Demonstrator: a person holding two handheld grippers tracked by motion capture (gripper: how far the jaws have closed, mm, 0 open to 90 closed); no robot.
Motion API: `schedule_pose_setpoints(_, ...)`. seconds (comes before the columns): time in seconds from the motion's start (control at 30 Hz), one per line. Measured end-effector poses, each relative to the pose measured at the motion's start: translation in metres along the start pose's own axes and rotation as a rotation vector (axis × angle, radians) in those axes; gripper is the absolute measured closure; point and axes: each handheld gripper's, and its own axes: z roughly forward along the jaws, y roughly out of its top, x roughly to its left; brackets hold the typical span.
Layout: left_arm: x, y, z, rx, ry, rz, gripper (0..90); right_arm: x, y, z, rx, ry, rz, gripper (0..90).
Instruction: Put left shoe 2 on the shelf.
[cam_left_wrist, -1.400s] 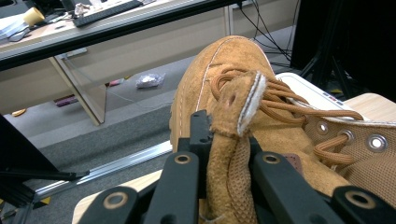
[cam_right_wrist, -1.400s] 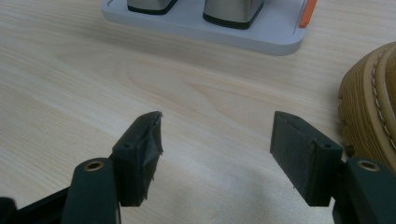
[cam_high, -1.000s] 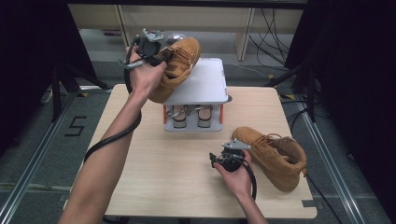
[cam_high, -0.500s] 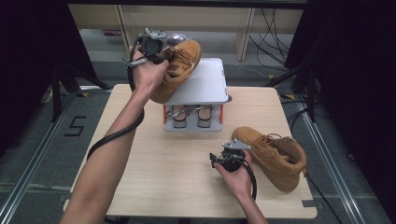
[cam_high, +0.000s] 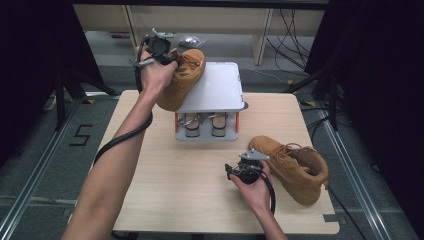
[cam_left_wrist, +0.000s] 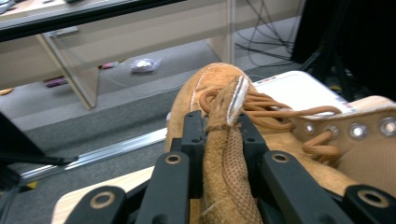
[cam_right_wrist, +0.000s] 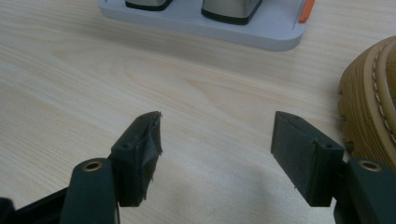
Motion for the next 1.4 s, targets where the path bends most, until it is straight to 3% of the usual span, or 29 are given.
schedule_pose_setpoints(0.17, 0.012, -0.004, 0.002, 0.004, 0.019, -0.014, 76.9, 0.0, 0.0, 0.001, 0.002, 0.0, 0.003, 34.0)
schedule_pose_setpoints(0.2, 0.015, -0.005, 0.003, 0.003, 0.023, -0.02, 76.5, -0.001, -0.001, 0.002, -0.016, -0.014, -0.023, 34.0)
schedule_pose_setpoints(0.27, 0.021, -0.008, 0.004, -0.005, 0.02, -0.042, 76.0, 0.002, 0.0, -0.001, 0.016, -0.011, 0.008, 33.9)
schedule_pose_setpoints(0.3, 0.023, -0.008, 0.003, -0.007, 0.016, -0.041, 75.8, 0.0, -0.002, 0.002, -0.014, -0.017, -0.024, 33.9)
schedule_pose_setpoints(0.33, 0.023, -0.008, 0.003, -0.006, 0.016, -0.039, 75.6, 0.003, -0.001, 0.001, 0.012, 0.005, 0.013, 33.9)
schedule_pose_setpoints(0.37, 0.023, -0.008, 0.003, -0.008, 0.011, -0.039, 75.4, 0.003, -0.001, 0.002, 0.013, 0.005, 0.015, 33.8)
schedule_pose_setpoints(0.47, 0.022, -0.008, 0.003, -0.015, 0.018, -0.028, 74.3, 0.001, -0.002, 0.004, -0.005, -0.006, -0.029, 33.7)
schedule_pose_setpoints(0.5, 0.022, -0.008, 0.003, -0.02, 0.018, -0.025, 73.4, 0.004, -0.001, 0.0, 0.021, -0.007, 0.009, 33.7)
schedule_pose_setpoints(0.53, 0.023, -0.009, 0.002, -0.023, 0.02, -0.023, 72.5, 0.002, 0.0, 0.001, 0.009, -0.007, -0.013, 33.7)
schedule_pose_setpoints(0.63, 0.024, -0.009, 0.0, -0.027, 0.023, -0.028, 68.5, 0.002, -0.001, 0.002, 0.009, 0.008, -0.009, 33.6)
schedule_pose_setpoints(0.67, 0.025, -0.009, 0.0, -0.029, 0.023, -0.035, 67.0, 0.003, -0.001, 0.001, 0.019, -0.007, 0.008, 33.5)
schedule_pose_setpoints(0.7, 0.026, -0.01, -0.001, -0.033, 0.022, -0.041, 65.3, 0.001, -0.001, 0.001, 0.015, -0.01, -0.019, 33.5)
schedule_pose_setpoints(0.77, 0.027, -0.011, -0.002, -0.036, 0.024, -0.045, 61.9, 0.004, -0.001, 0.003, 0.015, -0.002, 0.007, 33.4)
schedule_pose_setpoints(0.8, 0.028, -0.011, -0.002, -0.036, 0.028, -0.046, 61.1, 0.002, -0.002, 0.004, 0.006, 0.002, -0.041, 33.3)
schedule_pose_setpoints(0.83, 0.028, -0.011, -0.003, -0.036, 0.031, -0.044, 59.8, 0.004, -0.001, 0.002, 0.02, 0.005, -0.006, 33.2)
schedule_pose_setpoints(0.97, 0.031, -0.011, -0.006, -0.043, 0.021, -0.06, 54.9, 0.005, -0.002, 0.004, 0.012, 0.002, -0.007, 32.9)
schedule_pose_setpoints(1.0, 0.03, -0.011, -0.005, -0.027, 0.005, -0.047, 57.1, 0.003, -0.002, 0.005, 0.0, -0.006, -0.033, 32.9)
schedule_pose_setpoints(1.03, 0.028, -0.011, -0.005, -0.013, -0.018, -0.057, 58.6, 0.005, -0.002, 0.005, 0.013, -0.001, -0.01, 32.9)
schedule_pose_setpoints(1.13, 0.025, -0.01, -0.005, -0.009, -0.007, -0.042, 61.4, 0.006, -0.003, 0.005, 0.016, 0.012, -0.016, 32.8)
schedule_pose_setpoints(1.17, 0.025, -0.01, -0.006, -0.01, -0.008, -0.053, 60.6, 0.006, -0.002, 0.005, 0.016, 0.022, -0.018, 32.7)
schedule_pose_setpoints(1.2, 0.025, -0.01, -0.006, -0.013, -0.009, -0.061, 59.0, 0.007, -0.002, 0.002, 0.029, -0.005, -0.001, 32.7)
schedule_pose_setpoints(1.23, 0.026, -0.011, -0.007, -0.019, -0.012, -0.072, 58.1, 0.007, -0.002, 0.003, 0.017, -0.001, 0.006, 32.7)
schedule_pose_setpoints(1.27, 0.027, -0.011, -0.008, -0.023, -0.017, -0.082, 56.0, 0.003, -0.003, 0.005, -0.002, -0.003, -0.043, 32.7)
schedule_pose_setpoints(1.3, 0.027, -0.011, -0.009, -0.024, -0.021, -0.09, 54.4, 0.005, -0.002, 0.003, 0.018, 0.007, -0.003, 32.6)
schedule_pose_setpoints(1.33, 0.028, -0.011, -0.01, -0.028, -0.023, -0.091, 53.4, 0.003, -0.003, 0.005, 0.001, -0.007, -0.039, 32.6)
schedule_pose_setpoints(1.37, 0.028, -0.011, -0.011, -0.031, -0.023, -0.094, 52.7, 0.005, -0.003, 0.004, 0.016, 0.002, -0.003, 32.6)
schedule_pose_setpoints(1.4, 0.029, -0.011, -0.012, -0.035, -0.024, -0.096, 51.9, 0.005, -0.002, 0.004, 0.028, -0.007, -0.007, 32.5)
